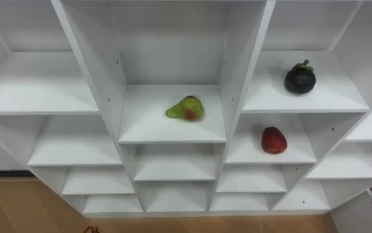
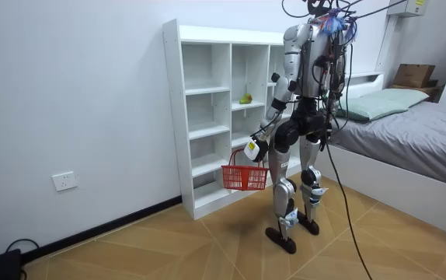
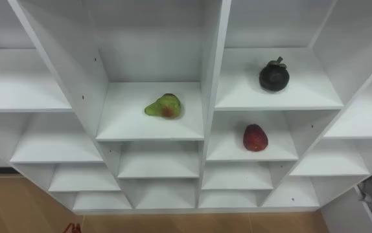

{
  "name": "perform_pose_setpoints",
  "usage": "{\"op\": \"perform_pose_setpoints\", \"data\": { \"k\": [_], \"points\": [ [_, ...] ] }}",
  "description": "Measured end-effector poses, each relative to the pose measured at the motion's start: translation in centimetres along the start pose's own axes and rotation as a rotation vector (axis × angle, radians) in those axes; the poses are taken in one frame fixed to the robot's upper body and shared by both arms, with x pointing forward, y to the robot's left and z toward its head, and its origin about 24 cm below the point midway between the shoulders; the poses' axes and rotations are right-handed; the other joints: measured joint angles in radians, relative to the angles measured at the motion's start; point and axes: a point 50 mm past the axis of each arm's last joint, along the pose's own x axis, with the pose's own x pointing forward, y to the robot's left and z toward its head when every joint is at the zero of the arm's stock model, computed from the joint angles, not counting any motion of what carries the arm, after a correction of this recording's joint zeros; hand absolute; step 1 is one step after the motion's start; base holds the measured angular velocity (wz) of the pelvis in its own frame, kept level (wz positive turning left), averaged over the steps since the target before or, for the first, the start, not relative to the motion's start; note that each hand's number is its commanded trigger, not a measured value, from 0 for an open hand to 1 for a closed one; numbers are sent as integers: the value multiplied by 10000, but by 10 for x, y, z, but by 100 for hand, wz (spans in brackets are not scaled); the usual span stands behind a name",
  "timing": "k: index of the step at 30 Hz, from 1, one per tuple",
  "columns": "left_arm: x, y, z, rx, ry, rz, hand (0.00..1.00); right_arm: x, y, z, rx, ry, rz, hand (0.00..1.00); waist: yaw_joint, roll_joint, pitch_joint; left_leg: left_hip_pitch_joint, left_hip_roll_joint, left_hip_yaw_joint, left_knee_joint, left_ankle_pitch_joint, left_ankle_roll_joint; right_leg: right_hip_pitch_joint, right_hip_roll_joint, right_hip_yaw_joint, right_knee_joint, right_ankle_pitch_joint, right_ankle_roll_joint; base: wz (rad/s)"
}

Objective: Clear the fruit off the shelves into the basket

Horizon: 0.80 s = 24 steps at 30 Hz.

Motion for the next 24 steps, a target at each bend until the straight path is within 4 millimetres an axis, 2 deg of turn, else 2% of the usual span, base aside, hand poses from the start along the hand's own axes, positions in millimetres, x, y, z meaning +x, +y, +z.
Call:
{"op": "perform_pose_setpoints", "data": {
  "k": [6,13,24],
  "points": [
    [0,0,1,9,-23,-12,100,0,0,0,27,4,125,0,2,-34,-5,26,0,24,1,0,0,-8,-1,-1,-16,-5,3,0],
    [0,1,1,-54,-32,-115,100,0,1,0,28,19,176,0,19,-92,-45,38,3,39,0,0,0,-4,3,38,7,-2,0,0],
    [1,0,2,-181,-55,-100,100,0,1,0,184,124,170,0,7,-71,-34,31,3,48,4,0,0,-29,-1,9,11,-2,0,0]
  ]
}}
